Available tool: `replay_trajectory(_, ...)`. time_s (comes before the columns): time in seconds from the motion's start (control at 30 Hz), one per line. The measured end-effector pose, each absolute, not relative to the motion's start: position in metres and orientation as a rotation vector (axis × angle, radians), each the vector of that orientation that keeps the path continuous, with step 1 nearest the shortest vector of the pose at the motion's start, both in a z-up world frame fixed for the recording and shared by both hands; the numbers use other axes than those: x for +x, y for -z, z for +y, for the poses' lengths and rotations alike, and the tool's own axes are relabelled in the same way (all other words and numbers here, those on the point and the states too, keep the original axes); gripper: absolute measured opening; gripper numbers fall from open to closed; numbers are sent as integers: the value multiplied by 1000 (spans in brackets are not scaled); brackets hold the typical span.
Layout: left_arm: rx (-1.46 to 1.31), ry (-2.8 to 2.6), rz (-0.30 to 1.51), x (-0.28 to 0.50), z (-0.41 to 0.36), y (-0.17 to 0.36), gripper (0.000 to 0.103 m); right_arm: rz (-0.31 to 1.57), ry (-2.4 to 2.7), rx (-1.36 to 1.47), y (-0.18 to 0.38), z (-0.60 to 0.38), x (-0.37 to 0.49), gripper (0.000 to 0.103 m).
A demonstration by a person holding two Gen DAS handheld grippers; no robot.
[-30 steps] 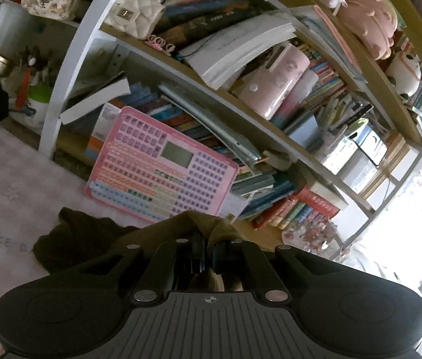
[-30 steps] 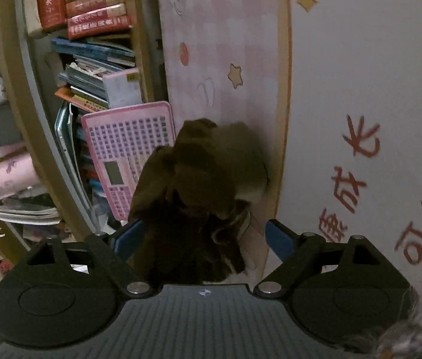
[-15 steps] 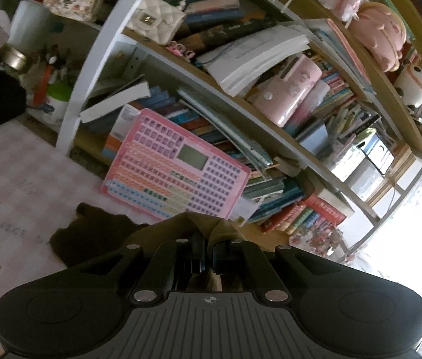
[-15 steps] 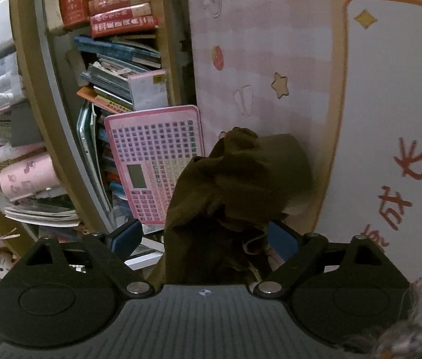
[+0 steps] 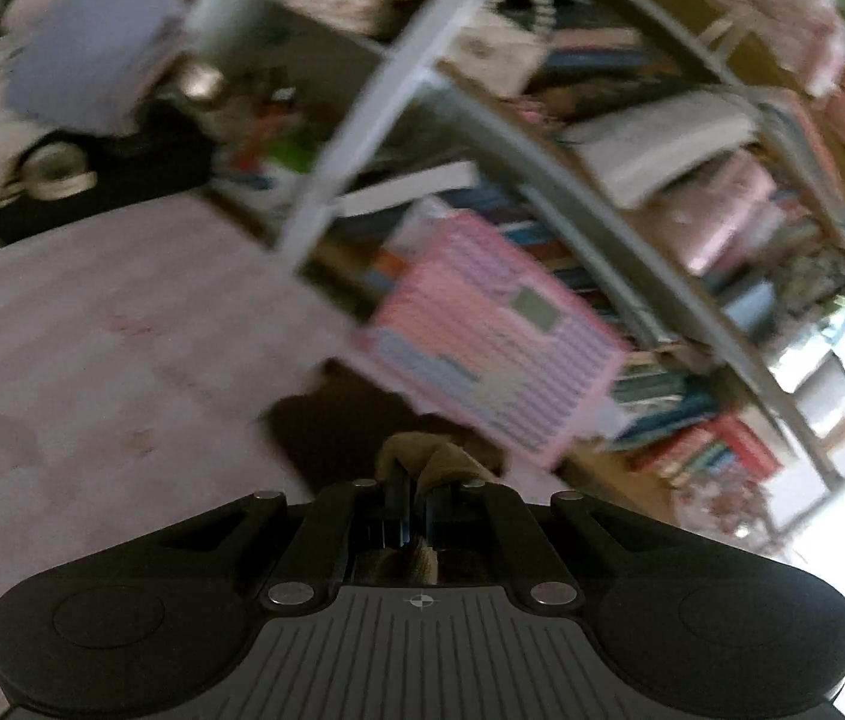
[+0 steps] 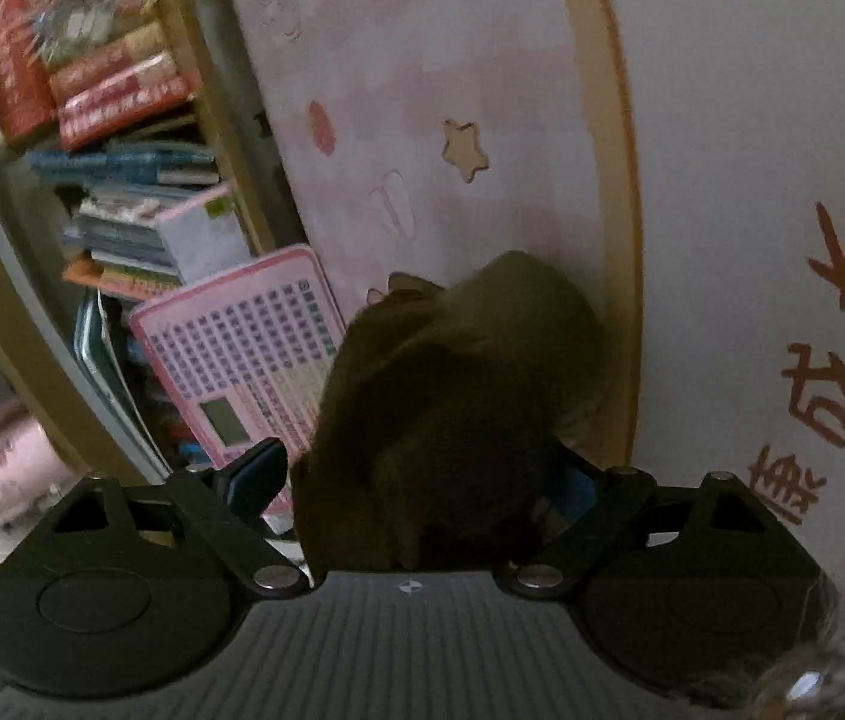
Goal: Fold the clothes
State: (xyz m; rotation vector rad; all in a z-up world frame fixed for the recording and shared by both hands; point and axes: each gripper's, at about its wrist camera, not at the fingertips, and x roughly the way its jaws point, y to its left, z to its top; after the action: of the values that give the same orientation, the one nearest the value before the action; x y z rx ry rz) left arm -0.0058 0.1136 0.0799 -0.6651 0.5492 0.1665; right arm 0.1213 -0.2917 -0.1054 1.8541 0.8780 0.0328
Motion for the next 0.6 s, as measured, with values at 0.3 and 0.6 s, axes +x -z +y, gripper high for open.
replay_trajectory(0.3, -644, -68, 669, -14, 95, -53, 3, 645, -248, 1543, 27, -321, 151, 8)
replay_trajectory(0.6, -500, 346, 719, 1, 14, -57, 19, 164, -597, 1129, -172, -349, 188, 6)
